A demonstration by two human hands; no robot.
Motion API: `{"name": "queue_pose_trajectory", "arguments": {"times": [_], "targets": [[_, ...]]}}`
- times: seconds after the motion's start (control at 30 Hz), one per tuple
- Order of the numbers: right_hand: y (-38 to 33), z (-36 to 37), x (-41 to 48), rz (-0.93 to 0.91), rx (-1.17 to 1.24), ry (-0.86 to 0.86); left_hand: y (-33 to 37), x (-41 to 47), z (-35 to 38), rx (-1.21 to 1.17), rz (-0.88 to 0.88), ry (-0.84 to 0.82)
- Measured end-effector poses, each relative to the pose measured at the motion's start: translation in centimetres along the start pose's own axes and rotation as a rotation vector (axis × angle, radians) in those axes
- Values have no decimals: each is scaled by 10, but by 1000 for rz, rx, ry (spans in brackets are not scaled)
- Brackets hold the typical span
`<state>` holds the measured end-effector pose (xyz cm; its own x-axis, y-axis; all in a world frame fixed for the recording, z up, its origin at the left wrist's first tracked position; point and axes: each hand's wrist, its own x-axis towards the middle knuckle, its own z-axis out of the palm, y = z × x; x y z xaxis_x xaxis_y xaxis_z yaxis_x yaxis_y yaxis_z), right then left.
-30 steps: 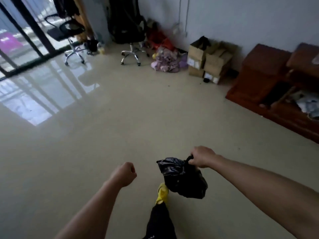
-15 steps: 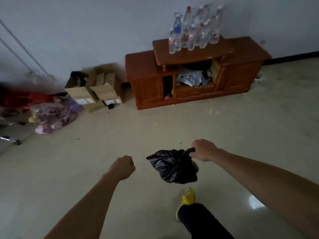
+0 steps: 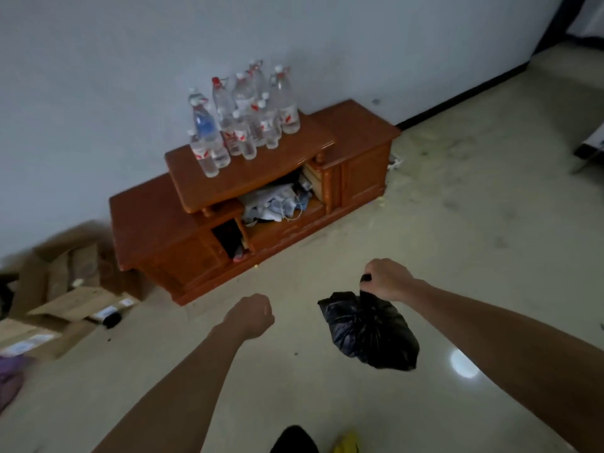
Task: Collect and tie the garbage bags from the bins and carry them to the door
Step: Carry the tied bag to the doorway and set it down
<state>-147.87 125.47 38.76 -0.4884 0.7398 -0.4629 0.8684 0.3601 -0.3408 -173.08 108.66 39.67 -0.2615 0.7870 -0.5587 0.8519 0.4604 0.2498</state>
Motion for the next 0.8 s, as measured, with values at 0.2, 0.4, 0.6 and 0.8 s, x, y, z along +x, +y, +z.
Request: {"name": "queue_pose_trajectory", "arguments": {"times": [0.2, 0.4, 0.6, 0.8], "targets": [[96, -78, 91, 184, 59, 46, 85, 154, -76, 90, 161, -65], [195, -182, 190, 450, 202, 144, 192, 323, -166, 147, 312, -59], [255, -281, 249, 610, 325, 404, 325, 447, -251, 214, 437, -90], [354, -344, 308, 734, 408, 460, 465, 565, -271, 259, 564, -148]]}}
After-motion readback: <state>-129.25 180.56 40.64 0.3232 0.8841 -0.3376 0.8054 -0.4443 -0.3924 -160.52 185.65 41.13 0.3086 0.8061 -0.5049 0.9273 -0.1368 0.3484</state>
